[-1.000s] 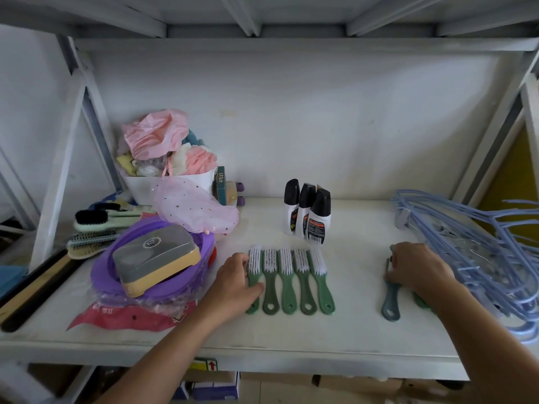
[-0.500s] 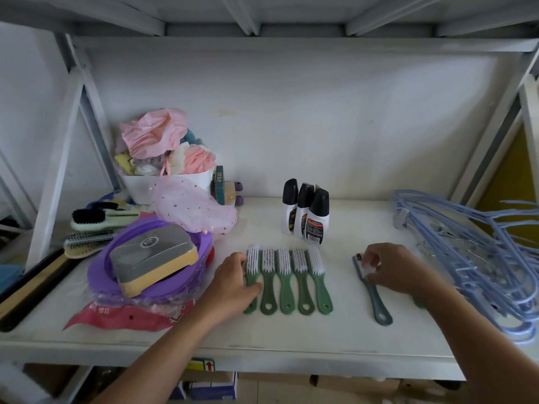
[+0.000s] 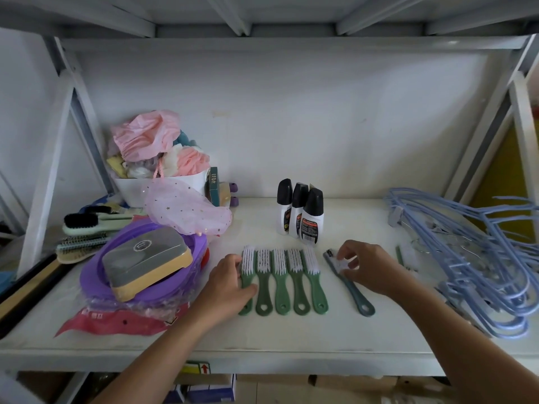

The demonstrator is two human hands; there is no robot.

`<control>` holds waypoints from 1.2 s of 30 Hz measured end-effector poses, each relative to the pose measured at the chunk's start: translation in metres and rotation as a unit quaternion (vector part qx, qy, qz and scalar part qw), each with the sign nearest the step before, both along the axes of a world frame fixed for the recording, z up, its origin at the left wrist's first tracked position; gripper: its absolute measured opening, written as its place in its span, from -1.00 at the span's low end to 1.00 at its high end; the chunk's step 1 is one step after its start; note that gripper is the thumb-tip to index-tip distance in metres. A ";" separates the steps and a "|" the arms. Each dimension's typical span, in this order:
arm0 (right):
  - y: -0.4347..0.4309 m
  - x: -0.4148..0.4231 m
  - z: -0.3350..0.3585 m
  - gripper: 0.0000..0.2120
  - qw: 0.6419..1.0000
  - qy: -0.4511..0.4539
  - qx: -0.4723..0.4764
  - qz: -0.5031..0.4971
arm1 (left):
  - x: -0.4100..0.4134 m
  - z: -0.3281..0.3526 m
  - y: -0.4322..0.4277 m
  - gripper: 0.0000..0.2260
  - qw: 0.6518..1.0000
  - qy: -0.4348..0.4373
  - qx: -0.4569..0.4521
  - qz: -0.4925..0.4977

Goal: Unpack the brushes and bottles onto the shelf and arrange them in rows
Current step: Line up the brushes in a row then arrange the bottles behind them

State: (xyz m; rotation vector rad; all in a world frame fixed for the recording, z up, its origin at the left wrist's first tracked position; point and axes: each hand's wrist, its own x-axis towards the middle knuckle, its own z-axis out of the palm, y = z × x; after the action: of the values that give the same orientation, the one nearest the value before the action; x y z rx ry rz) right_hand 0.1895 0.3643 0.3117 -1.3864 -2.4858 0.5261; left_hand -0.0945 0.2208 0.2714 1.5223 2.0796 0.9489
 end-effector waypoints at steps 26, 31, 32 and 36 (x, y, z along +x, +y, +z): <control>-0.009 -0.024 -0.005 -0.79 0.999 0.029 0.001 -0.017 | 0.008 0.011 -0.005 -0.57 1.000 -0.011 -0.003 -0.004; -0.010 -0.024 -0.004 -0.77 0.999 0.035 -0.005 -0.011 | 0.009 0.013 -0.006 -0.57 1.000 -0.015 -0.010 -0.006; -0.010 -0.024 -0.004 -0.76 0.999 0.034 -0.005 -0.010 | 0.009 0.013 -0.007 -0.56 1.000 -0.015 -0.010 -0.007; -0.012 -0.024 -0.003 -0.77 0.999 0.040 -0.011 -0.012 | 0.006 0.013 -0.005 -0.57 1.000 -0.025 -0.006 0.001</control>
State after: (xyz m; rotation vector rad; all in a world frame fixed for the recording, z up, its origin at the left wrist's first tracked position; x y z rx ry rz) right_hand 0.1655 0.3518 0.3087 -1.3740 -2.4049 0.5933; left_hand -0.0882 0.2154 0.2840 1.4766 2.0488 0.9626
